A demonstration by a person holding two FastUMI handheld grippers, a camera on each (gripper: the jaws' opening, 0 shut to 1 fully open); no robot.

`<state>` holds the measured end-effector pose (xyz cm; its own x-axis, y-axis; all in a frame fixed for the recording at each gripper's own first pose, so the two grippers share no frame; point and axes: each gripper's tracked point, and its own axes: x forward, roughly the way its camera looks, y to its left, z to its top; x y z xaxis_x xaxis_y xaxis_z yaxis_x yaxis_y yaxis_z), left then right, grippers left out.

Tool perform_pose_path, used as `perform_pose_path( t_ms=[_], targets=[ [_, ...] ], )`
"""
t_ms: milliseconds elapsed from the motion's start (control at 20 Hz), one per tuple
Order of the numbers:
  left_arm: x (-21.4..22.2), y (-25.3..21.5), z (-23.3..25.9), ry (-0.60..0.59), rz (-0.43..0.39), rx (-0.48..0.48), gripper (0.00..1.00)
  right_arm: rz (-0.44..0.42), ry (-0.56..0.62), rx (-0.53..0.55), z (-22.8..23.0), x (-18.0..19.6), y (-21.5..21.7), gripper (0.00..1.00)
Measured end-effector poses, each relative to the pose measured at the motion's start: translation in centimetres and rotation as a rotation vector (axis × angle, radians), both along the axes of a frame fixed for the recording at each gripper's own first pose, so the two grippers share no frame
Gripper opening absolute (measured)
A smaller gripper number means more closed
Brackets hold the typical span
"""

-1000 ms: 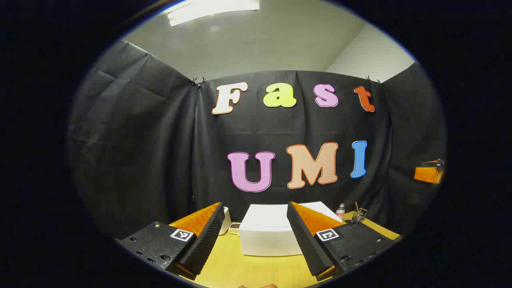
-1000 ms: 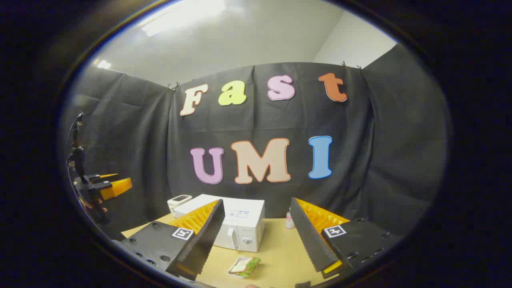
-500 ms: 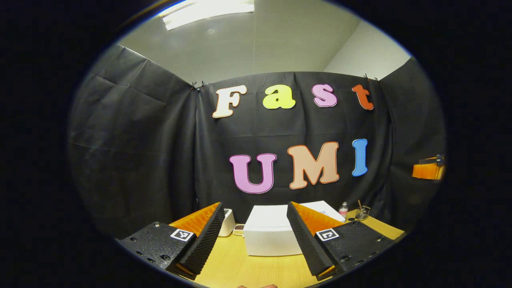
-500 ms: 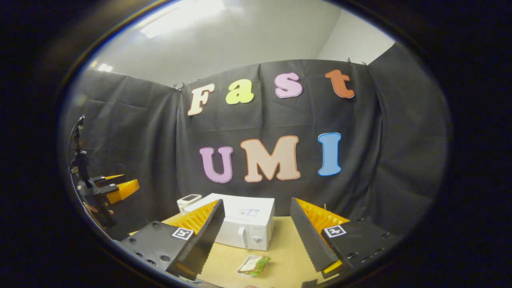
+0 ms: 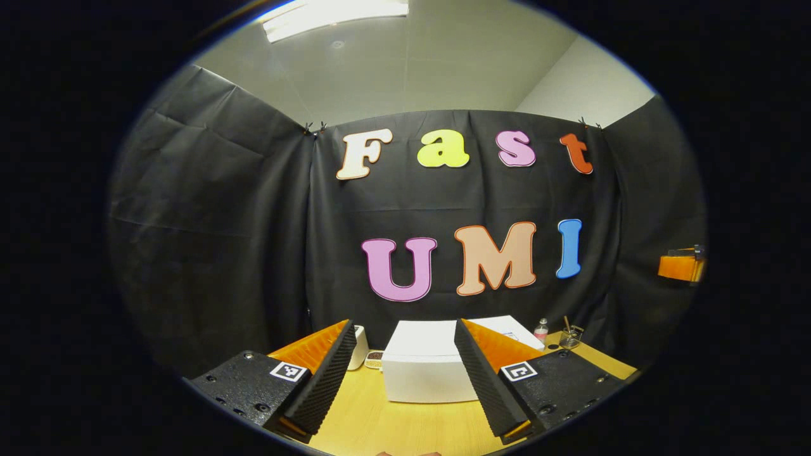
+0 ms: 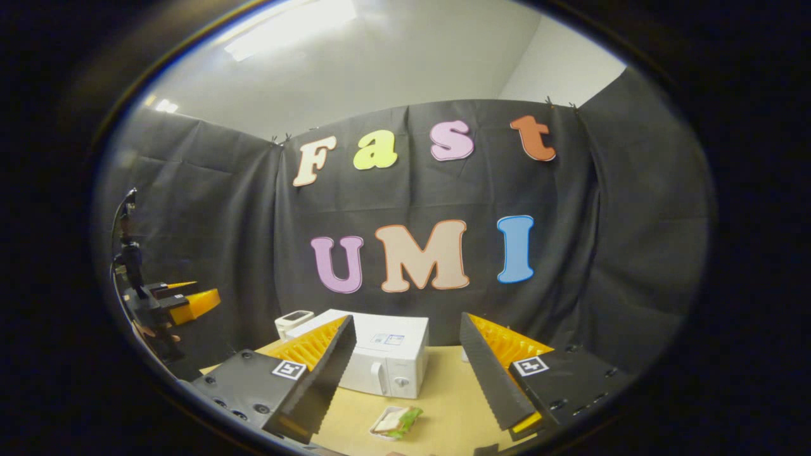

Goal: Open the microwave oven with the left hand, put the food in, and close the microwave oven.

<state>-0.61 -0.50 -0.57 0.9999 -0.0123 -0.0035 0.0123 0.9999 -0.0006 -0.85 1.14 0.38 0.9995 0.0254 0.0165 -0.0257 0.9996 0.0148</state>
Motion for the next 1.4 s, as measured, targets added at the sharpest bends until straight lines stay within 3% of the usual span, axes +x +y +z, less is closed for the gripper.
perform_pose_path(
  t_ms=[450,550,600,850,1100,1400],
  targets=[
    [0.4,-3.4,-7.2,0.049,-0.122,-0.038,0.96,0.004,-0.013,0.002,0.1,-0.4,-0.1,0.96],
    [0.7,-4.0,-9.3,0.044,-0.126,-0.021,0.96,0.014,-0.031,0.016,0.3,-0.6,-0.1,1.00],
    [0.9,-4.3,-10.5,0.037,-0.126,-0.006,0.93,0.017,-0.037,0.024,0.3,-0.7,-0.2,0.96],
    [2.7,-7.6,-17.6,0.093,-0.143,0.060,0.96,0.025,-0.021,0.017,-0.3,-0.2,-0.2,0.96],
    [4.3,-13.0,-23.2,0.153,-0.240,0.014,0.96,0.020,-0.015,0.016,-0.2,-0.2,-0.2,0.96],
    [6.8,-18.6,-27.5,0.140,-0.333,-0.079,0.97,0.002,-0.036,0.019,0.2,-0.5,-0.1,0.96]
  ],
)
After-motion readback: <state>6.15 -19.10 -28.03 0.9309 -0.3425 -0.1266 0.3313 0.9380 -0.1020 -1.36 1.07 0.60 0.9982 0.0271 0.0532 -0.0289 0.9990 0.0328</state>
